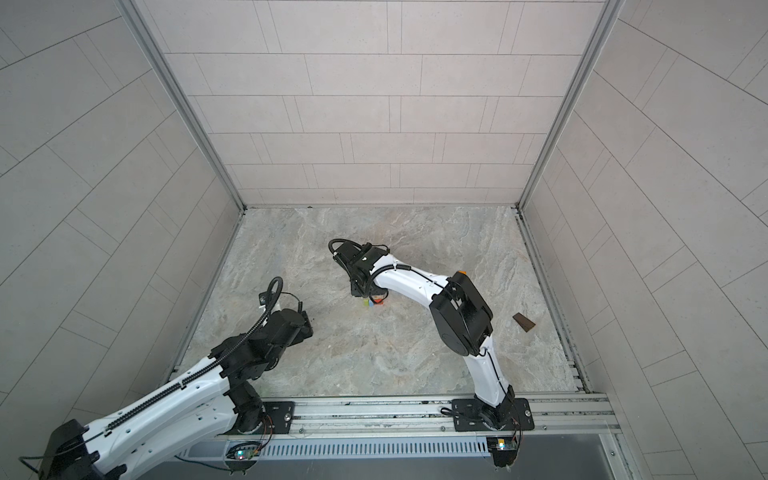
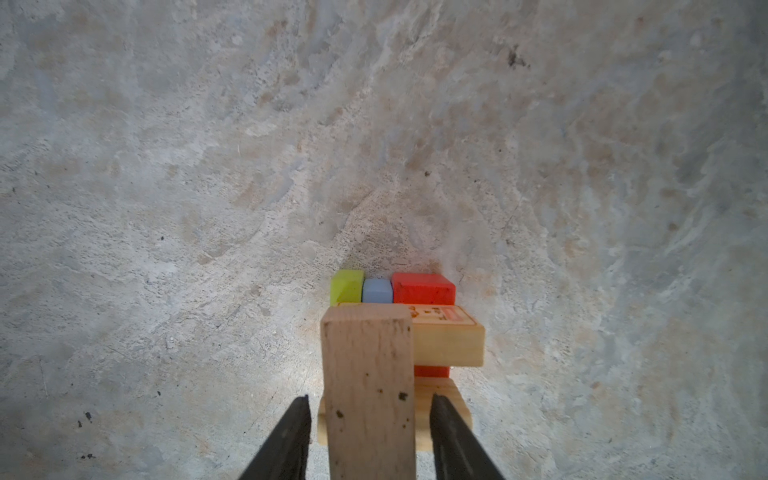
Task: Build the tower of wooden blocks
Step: 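Lower the pale wood block onto the structure top with the right gripper, then open the right gripper and raise both arms away from the structure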
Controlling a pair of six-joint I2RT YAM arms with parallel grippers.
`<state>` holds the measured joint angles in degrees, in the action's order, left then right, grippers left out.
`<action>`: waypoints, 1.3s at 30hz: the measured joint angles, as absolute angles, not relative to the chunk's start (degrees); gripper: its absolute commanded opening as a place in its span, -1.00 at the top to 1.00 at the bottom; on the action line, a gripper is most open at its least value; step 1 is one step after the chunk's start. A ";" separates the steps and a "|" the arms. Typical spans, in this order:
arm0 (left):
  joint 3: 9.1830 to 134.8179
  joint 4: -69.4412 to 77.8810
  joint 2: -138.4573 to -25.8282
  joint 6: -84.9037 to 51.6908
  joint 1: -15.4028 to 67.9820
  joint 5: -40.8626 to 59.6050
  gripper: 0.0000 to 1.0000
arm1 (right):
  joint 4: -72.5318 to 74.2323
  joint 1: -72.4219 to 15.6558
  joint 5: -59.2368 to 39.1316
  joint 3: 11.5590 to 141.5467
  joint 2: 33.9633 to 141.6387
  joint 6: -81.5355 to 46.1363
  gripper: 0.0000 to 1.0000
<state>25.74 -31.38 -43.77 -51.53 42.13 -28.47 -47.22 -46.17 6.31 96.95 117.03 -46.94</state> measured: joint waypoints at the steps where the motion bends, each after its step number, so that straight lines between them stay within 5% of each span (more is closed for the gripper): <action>1: 25.76 -31.44 -43.31 -51.46 42.13 -28.34 -1.00 | -47.13 -46.17 6.31 96.95 117.03 -46.85 -0.12; 10: 26.24 -34.13 -35.29 -50.11 42.13 -26.76 -1.00 | -46.81 -45.89 6.26 96.75 115.83 -45.91 -0.09; 18: 28.97 -32.60 -33.71 -44.64 42.13 -19.70 -1.00 | -46.26 -43.16 5.02 91.20 103.09 -41.50 -0.06; 28: 37.39 -27.09 -51.00 -39.68 42.13 -17.19 -1.00 | -43.33 -24.47 1.45 74.63 89.73 -34.17 0.00; 39: 42.72 -16.51 -68.16 -37.50 37.65 -13.67 -1.00 | -36.38 -7.51 -4.47 65.10 91.39 -27.20 0.06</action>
<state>42.72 -16.51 -68.16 -37.50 37.65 -13.67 -36.38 -7.51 -4.47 65.10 91.39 -27.20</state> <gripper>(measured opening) 0.998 0.475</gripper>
